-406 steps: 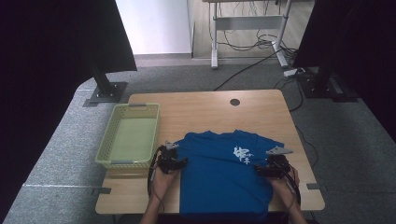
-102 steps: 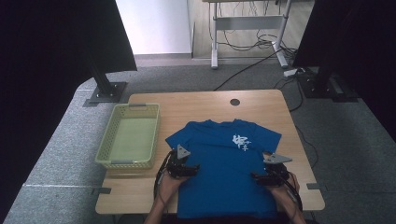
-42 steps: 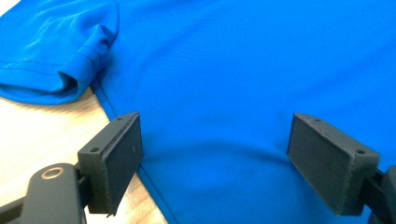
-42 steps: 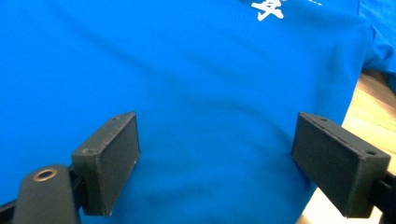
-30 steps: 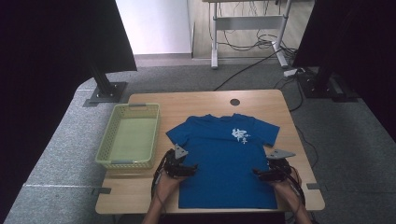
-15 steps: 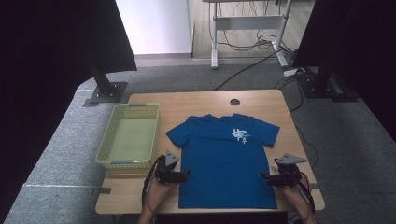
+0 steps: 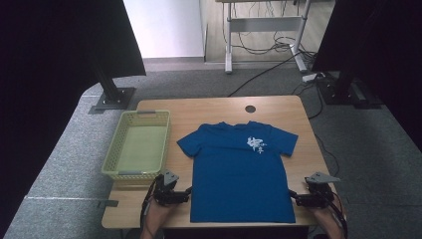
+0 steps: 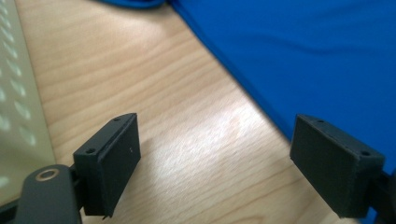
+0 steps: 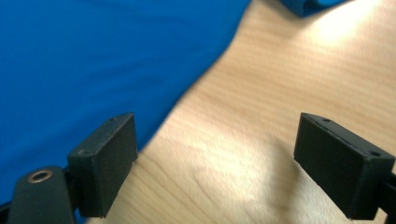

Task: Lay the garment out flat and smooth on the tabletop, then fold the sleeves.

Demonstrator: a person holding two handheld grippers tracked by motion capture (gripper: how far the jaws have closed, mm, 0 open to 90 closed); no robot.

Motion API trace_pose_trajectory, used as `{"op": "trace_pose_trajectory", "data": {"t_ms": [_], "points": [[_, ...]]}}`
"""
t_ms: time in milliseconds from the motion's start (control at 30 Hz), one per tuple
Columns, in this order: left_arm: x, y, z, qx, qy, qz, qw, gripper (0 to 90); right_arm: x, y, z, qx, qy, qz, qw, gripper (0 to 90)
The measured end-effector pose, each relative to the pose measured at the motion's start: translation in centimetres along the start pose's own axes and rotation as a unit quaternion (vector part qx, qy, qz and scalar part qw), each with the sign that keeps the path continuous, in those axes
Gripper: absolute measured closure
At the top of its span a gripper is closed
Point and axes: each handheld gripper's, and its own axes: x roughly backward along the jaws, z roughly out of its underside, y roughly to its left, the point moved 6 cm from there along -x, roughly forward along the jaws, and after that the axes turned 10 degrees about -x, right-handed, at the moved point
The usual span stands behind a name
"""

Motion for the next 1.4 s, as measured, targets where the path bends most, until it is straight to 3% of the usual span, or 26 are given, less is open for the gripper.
{"op": "trace_pose_trajectory", "data": {"t_ms": [200, 300, 733, 900, 1400], "points": [[-0.2, 0.2, 0.2, 0.006, 0.0, -0.004, 1.0, 9.1, 0.0, -0.3, 0.3, -0.003, 0.005, 0.003, 1.0, 9.0], [-0.3, 0.1, 0.4, 0.003, 0.01, 0.0, 0.9999, 0.1, 0.0, -0.3, 0.3, -0.004, 0.005, 0.003, 1.0, 9.0], [-0.3, -0.1, 0.2, 0.018, 0.006, -0.012, 0.9997, 2.7, 0.0, -0.4, 0.3, -0.007, 0.004, 0.006, 1.0, 9.3], [-0.3, -0.4, -0.1, 0.012, 0.007, -0.013, 0.9998, 7.0, 0.0, -0.4, 0.3, -0.008, 0.003, 0.006, 0.9999, 9.4], [-0.4, -0.7, -1.7, 0.001, -0.003, -0.015, 0.9999, 7.3, 0.0, -0.4, 0.3, -0.008, 0.003, 0.006, 0.9999, 9.4]]}}
